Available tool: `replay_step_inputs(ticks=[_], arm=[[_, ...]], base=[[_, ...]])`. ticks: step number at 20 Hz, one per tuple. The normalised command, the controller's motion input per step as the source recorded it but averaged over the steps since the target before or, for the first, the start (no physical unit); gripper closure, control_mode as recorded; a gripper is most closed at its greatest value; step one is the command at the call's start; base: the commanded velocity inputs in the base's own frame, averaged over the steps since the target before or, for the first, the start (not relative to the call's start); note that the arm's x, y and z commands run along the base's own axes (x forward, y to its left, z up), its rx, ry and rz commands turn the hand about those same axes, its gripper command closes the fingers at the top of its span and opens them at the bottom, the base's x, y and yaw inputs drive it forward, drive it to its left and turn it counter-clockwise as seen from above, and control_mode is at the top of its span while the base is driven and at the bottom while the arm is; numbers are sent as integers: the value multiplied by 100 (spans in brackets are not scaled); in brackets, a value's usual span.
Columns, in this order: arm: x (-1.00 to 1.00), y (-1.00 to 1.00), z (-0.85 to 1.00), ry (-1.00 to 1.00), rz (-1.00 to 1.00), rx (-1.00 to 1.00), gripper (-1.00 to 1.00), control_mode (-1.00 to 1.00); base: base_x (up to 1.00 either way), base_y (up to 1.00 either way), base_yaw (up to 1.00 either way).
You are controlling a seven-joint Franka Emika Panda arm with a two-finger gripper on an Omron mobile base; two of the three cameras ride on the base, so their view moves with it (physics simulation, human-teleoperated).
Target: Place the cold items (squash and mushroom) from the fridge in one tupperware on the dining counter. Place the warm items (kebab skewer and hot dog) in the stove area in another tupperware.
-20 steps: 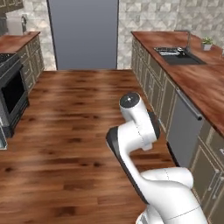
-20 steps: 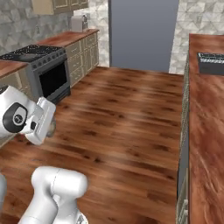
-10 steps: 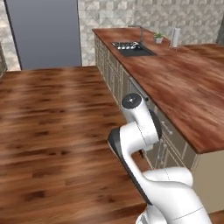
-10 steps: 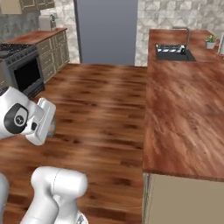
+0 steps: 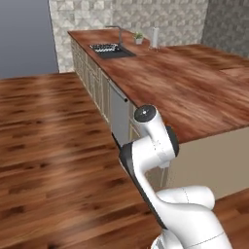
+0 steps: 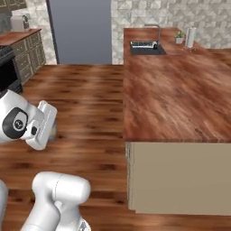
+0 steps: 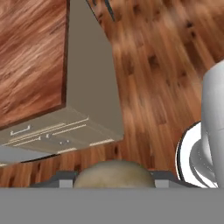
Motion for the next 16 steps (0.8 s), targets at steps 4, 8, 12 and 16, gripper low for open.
replay_step_inputs(ticks=[4,8,12,16], arm=[[0,0,0,0,0,0,100,100],[0,0,0,0,0,0,100,100],[0,0,0,0,0,0,100,100],[0,0,0,0,0,0,100,100]], base=[[28,-100,-10],[43,-100,-8],[53,-100,-1],[61,-100,0]])
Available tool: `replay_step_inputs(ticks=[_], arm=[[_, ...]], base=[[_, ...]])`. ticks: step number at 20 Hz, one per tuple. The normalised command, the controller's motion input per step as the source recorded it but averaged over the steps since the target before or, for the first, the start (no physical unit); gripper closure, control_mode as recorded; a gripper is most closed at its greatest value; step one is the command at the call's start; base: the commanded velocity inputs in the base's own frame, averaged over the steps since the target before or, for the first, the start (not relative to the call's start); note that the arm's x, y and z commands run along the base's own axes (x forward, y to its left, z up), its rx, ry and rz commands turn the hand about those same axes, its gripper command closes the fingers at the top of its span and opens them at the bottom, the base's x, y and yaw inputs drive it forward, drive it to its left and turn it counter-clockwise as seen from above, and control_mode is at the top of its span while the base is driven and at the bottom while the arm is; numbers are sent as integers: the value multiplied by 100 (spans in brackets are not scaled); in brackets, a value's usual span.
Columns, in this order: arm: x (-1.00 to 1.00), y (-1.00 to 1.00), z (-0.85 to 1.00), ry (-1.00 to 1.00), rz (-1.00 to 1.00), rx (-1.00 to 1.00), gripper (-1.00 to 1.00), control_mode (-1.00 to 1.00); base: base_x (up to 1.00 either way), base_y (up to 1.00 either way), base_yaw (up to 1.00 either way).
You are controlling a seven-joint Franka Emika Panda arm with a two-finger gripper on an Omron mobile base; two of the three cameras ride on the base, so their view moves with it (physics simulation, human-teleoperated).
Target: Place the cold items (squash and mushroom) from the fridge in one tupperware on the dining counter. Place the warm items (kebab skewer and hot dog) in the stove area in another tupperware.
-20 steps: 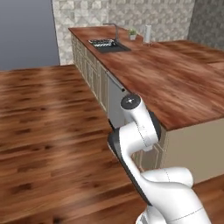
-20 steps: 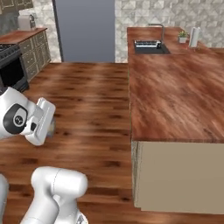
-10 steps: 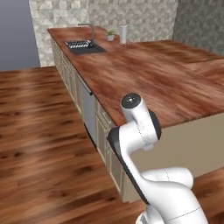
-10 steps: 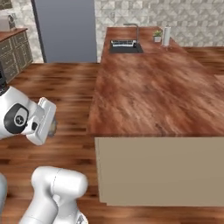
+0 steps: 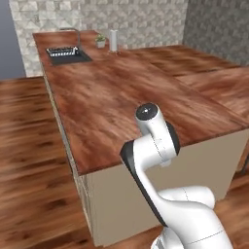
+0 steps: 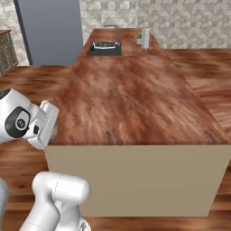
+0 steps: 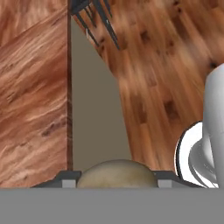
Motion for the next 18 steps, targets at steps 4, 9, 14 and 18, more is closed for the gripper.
replay_step_inputs(ticks=[4,9,14,18], arm=[[0,0,0,0,0,0,100,100],[0,0,0,0,0,0,100,100],[0,0,0,0,0,0,100,100],[0,0,0,0,0,0,100,100]], base=[[35,-100,-2],[2,-100,-2],[0,-100,0],[-8,-100,0]])
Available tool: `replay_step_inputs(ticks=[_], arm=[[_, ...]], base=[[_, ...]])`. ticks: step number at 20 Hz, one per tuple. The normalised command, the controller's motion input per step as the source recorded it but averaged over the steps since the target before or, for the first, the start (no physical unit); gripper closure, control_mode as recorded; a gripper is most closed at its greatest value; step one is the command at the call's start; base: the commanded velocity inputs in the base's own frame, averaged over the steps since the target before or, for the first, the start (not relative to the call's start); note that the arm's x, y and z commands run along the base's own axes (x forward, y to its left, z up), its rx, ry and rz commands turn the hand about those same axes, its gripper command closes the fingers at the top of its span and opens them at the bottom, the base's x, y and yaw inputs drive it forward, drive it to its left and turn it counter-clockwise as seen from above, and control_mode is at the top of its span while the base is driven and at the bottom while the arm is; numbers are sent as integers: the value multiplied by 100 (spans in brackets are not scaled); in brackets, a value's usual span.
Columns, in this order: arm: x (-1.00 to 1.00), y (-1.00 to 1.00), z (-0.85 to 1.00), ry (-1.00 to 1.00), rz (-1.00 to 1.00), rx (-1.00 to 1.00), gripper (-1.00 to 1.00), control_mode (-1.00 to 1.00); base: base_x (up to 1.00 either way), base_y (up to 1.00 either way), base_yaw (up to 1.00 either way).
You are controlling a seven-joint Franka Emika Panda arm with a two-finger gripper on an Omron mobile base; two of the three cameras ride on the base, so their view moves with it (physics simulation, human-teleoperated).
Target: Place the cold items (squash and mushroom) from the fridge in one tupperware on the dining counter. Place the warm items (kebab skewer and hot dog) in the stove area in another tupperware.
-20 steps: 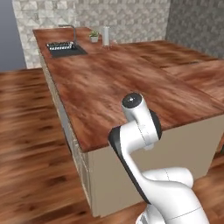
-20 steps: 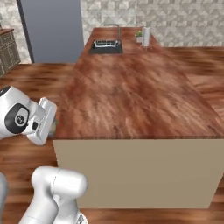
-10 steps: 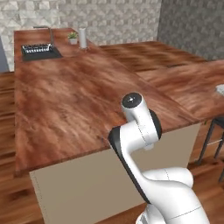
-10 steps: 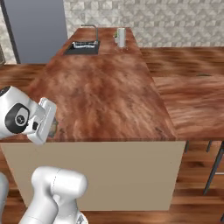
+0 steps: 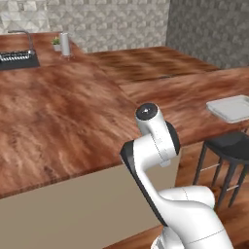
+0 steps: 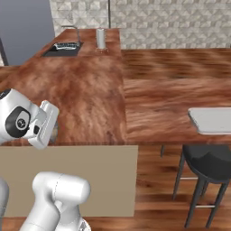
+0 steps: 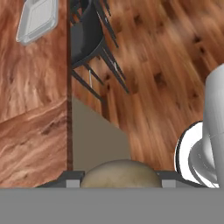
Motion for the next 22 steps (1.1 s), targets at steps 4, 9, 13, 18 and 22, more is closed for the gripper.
replay_step_inputs(ticks=[4,9,13,18,22], arm=[[0,0,0,0,0,0,100,100],[0,0,0,0,0,0,100,100],[0,0,0,0,0,0,100,100],[0,0,0,0,0,0,100,100],[0,0,0,0,0,0,100,100]], base=[[-31,-100,0],[-41,-100,0],[-11,-100,0],[6,-100,0],[29,-100,0]])
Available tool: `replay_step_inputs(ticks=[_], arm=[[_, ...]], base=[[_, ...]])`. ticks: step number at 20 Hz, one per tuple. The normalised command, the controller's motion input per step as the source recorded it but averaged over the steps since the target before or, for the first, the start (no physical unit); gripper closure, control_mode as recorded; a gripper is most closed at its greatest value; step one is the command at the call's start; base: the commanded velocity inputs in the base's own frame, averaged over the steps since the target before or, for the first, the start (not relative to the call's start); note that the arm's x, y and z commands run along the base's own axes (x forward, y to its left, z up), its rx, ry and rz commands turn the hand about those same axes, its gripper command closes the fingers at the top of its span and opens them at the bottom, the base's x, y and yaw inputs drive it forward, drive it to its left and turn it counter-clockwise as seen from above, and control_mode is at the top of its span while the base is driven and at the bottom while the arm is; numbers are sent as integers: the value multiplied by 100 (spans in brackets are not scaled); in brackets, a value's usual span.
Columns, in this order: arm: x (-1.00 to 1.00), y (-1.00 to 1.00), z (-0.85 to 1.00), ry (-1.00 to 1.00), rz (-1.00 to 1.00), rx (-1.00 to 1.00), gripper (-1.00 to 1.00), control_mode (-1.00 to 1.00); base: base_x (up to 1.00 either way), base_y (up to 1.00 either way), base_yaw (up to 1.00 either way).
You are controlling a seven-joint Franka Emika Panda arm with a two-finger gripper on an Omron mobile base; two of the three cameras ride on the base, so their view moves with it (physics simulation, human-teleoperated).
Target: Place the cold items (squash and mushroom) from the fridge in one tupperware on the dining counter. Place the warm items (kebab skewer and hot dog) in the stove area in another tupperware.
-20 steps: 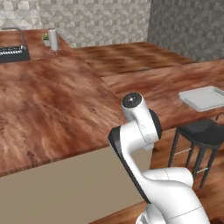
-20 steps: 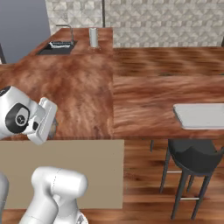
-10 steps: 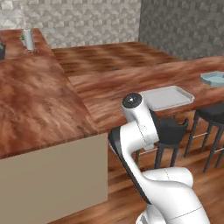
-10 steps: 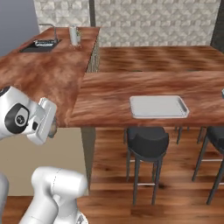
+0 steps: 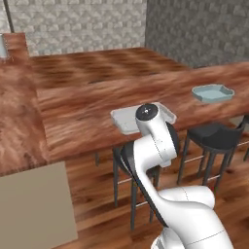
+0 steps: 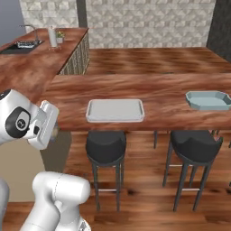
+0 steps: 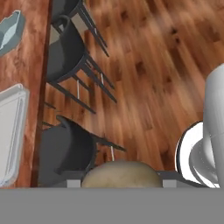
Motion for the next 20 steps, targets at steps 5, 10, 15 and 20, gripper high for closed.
replay_step_inputs(ticks=[5,10,15,20], arm=[[0,0,0,0,0,0,100,100],[0,0,0,0,0,0,100,100],[0,0,0,0,0,0,100,100],[0,0,0,0,0,0,100,100]], base=[[28,-100,0],[34,-100,0],[39,-100,0],[41,-100,3]])
